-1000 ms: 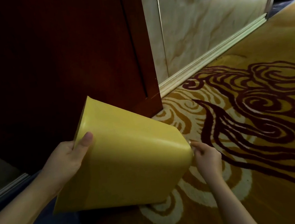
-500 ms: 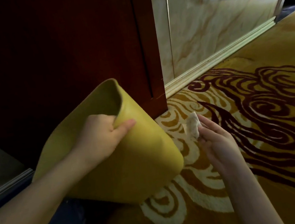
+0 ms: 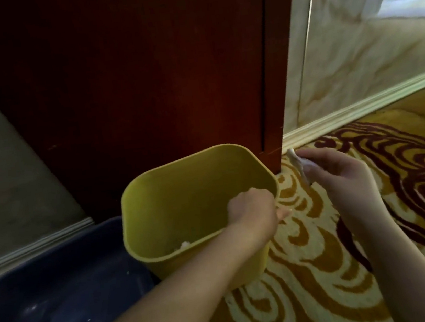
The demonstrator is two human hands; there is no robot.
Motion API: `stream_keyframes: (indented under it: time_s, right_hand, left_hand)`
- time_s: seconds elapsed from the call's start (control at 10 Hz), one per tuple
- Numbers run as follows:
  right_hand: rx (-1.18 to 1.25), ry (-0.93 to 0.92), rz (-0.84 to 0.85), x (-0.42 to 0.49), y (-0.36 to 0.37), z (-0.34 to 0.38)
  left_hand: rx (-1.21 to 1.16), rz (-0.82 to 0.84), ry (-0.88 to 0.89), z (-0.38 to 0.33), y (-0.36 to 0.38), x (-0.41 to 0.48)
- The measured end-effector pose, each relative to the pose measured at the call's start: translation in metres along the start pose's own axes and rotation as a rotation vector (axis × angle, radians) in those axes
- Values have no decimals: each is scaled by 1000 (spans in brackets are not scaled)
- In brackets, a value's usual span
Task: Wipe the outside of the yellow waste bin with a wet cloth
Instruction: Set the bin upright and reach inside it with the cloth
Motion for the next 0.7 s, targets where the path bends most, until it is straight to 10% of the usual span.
stream_keyframes:
  time_s: [0.3, 0.7]
  right_hand:
    - [-488, -255, 410, 7, 91, 35]
    - [-1054, 0, 741, 35, 157, 24]
  left_hand:
    - [0, 78, -34, 106, -51, -121]
    - [-321, 194, -130, 111, -64, -125]
Point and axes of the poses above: each hand's wrist, its own x-axis towards the middle knuckle, its own y-axis out of the palm, z = x × y, the point moved 1 cm from there along x, towards the middle knuckle, and after that the axes turned 7 degrees about y, right-handed, at the moved point
